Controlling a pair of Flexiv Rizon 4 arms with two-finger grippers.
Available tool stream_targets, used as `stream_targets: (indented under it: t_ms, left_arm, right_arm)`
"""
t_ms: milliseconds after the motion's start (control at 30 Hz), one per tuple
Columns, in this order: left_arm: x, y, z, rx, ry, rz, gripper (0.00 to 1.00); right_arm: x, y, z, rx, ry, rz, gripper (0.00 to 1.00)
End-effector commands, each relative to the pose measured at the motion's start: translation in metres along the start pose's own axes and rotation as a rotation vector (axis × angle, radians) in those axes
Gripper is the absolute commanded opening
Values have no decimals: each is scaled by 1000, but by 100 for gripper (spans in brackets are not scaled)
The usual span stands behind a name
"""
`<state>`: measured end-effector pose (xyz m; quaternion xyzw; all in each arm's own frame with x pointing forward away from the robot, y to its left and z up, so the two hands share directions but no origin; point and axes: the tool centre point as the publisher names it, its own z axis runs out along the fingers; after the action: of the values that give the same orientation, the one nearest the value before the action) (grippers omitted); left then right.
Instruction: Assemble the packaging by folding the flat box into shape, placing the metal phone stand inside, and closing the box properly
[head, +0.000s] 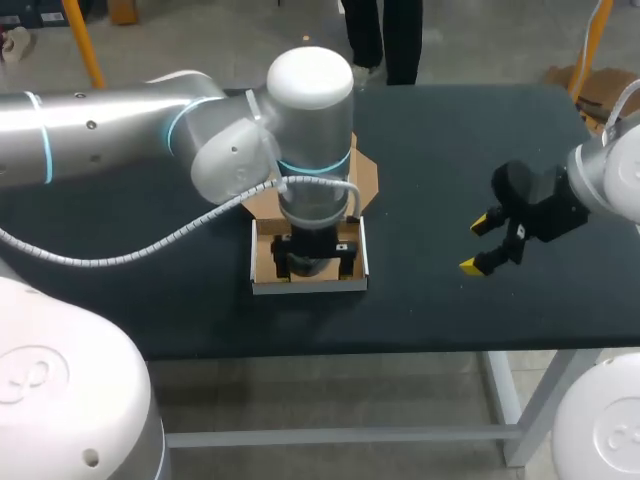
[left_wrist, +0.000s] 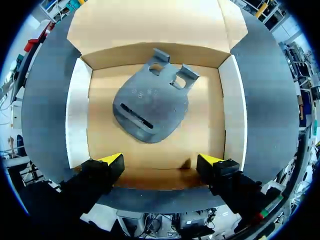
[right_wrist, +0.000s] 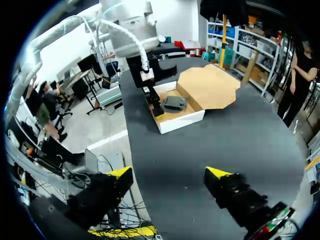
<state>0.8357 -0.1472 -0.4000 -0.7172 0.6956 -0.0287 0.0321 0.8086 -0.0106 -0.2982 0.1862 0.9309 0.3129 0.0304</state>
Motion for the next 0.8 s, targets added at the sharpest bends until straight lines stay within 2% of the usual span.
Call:
stream_targets:
  t_ms: [33, 800]
  left_arm:
    - [6, 7, 0, 8, -18, -2, 100]
    - [6, 48, -2, 3, -29, -16, 100]
  right_arm:
    - [0, -1, -2, -5, 4, -2, 100]
    - [0, -1, -2, -5, 4, -2, 100]
